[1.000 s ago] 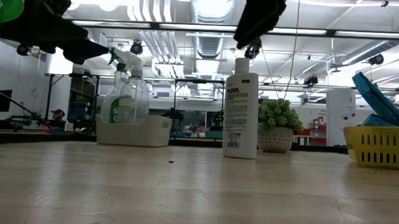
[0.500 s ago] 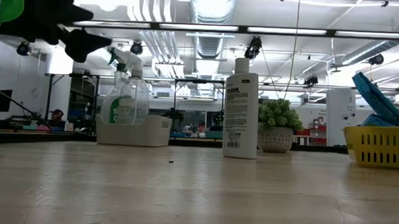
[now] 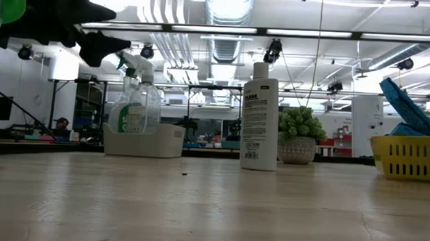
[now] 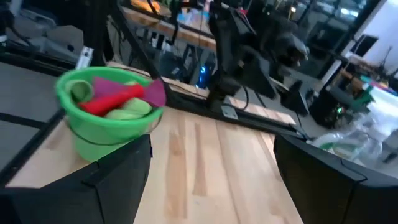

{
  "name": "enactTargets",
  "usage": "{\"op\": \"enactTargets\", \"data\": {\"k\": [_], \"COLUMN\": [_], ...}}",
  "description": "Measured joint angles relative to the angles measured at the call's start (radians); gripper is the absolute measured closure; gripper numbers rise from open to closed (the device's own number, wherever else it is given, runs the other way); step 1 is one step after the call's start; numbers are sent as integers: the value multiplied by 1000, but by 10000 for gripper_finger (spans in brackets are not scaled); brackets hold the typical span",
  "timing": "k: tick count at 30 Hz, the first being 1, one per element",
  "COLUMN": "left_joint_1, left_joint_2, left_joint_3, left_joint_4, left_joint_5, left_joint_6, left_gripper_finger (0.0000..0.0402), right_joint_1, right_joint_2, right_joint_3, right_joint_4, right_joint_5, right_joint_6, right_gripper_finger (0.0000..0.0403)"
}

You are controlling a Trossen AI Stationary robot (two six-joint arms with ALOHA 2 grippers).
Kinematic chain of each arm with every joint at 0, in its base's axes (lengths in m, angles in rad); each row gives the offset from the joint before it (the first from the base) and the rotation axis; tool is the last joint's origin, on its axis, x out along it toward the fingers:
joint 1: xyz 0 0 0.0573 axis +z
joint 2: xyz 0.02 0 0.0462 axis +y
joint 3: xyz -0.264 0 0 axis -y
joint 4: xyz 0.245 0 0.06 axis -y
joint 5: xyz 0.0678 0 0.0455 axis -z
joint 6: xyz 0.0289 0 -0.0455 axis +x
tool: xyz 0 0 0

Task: Pick & Place Kitchen Items
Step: Put the white cleaner bottle into the gray bin

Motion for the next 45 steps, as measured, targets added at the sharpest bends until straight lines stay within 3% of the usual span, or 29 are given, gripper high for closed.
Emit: {"op": "enactTargets", "data": {"k": [3, 7, 12, 22, 30, 37, 45], "left_joint_1": [1, 1, 0, 0, 0, 1, 1], "left_joint_2": [27, 88, 241, 721, 1023, 1173, 1256], "left_joint_3": [0, 14, 113, 481, 887, 1100, 1172], "left_joint_4": [0, 66, 65, -75, -466, -584, -609], "left_joint_5": [-2, 106, 142, 142, 115, 86, 119], "left_joint_6": [-46, -59, 10, 297, 474, 585, 643], "left_gripper_finger": [27, 27, 27, 27, 27, 27, 27], "right_joint_1": [42, 80, 106, 146, 214, 242, 249], "right_joint_2": [11, 19, 19, 18, 18, 18, 18], "right_joint_3": [0, -1, -13, -16, -16, -19, -41], "right_joint_4": [15, 10, 8, -38, -120, -207, -215], "right_joint_5": [36, 97, 138, 150, 174, 175, 175], "right_joint_6": [-12, -14, -12, 31, 117, 246, 290], "right_gripper_finger": [69, 69, 69, 69, 69, 69, 69]}}
